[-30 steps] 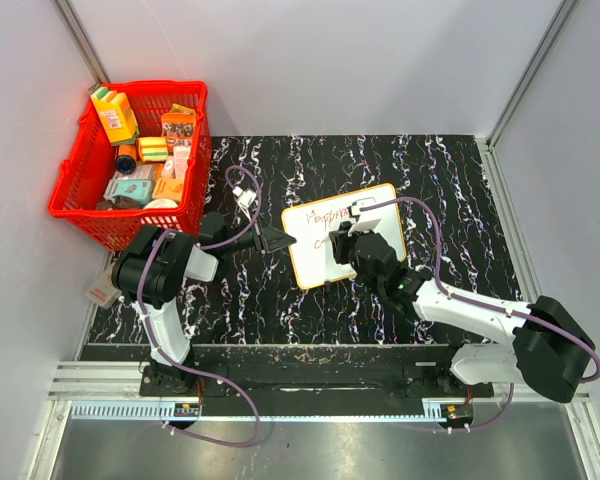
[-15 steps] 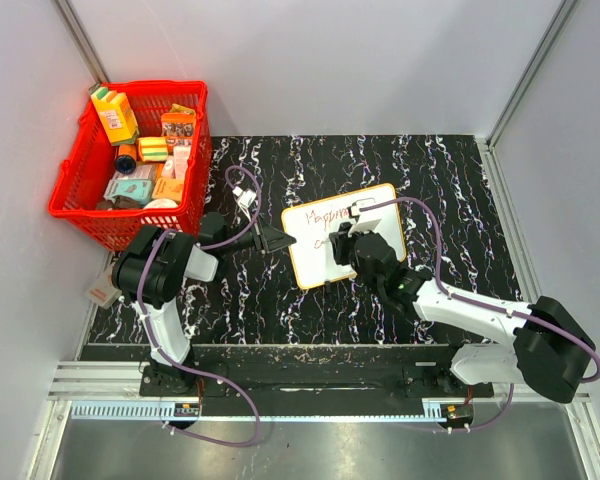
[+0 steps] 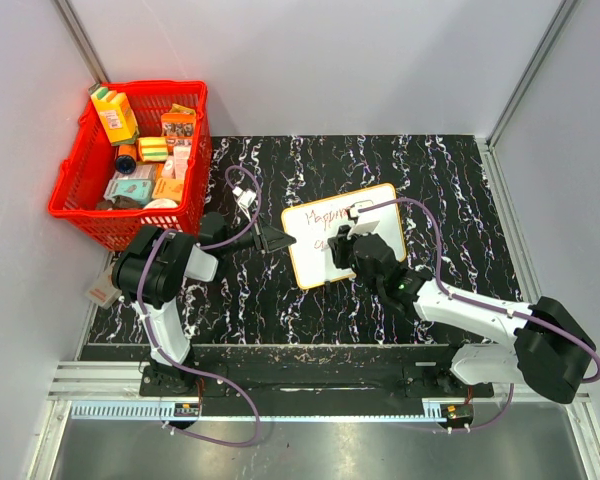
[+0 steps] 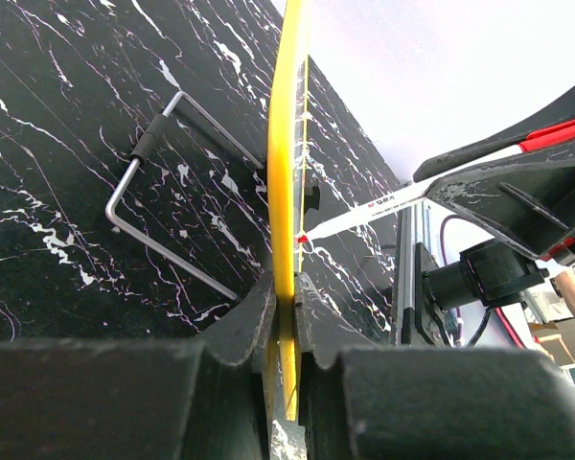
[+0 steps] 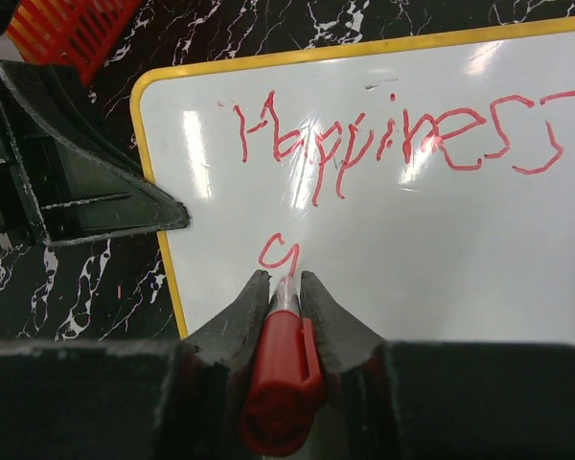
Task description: Write a sentence on the whiteboard
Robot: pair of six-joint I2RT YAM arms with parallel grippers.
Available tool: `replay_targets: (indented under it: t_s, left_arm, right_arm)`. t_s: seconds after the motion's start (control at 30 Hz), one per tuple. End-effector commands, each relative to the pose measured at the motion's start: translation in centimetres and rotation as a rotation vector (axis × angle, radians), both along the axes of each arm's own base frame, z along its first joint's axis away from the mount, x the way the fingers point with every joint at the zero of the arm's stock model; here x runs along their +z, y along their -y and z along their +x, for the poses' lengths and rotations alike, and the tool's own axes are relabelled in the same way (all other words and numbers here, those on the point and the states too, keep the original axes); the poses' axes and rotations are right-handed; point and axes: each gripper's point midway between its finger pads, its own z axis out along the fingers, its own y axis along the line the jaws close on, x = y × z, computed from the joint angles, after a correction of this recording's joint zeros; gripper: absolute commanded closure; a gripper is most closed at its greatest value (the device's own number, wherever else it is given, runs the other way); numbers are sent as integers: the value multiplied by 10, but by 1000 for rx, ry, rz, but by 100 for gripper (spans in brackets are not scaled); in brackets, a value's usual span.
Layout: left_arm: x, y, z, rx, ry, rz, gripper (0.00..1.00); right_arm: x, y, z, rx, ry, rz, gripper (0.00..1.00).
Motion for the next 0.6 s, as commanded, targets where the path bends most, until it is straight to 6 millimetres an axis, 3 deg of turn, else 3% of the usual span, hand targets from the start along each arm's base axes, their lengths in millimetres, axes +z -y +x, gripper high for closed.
replay_targets:
  t_s: [0.0,0.3,0.57]
  left_arm:
    - [31,6,0,-44,174,-32,100]
    - [32,6,0,-44,178,-32,100]
    - [32,6,1,-42,177,-33,100]
  right_arm:
    - [-17,-2,-8,35,-55,-30,100]
    - [-18,-12,-10,65,-70,3,100]
    - [15,-13,-10,55,-20,108,100]
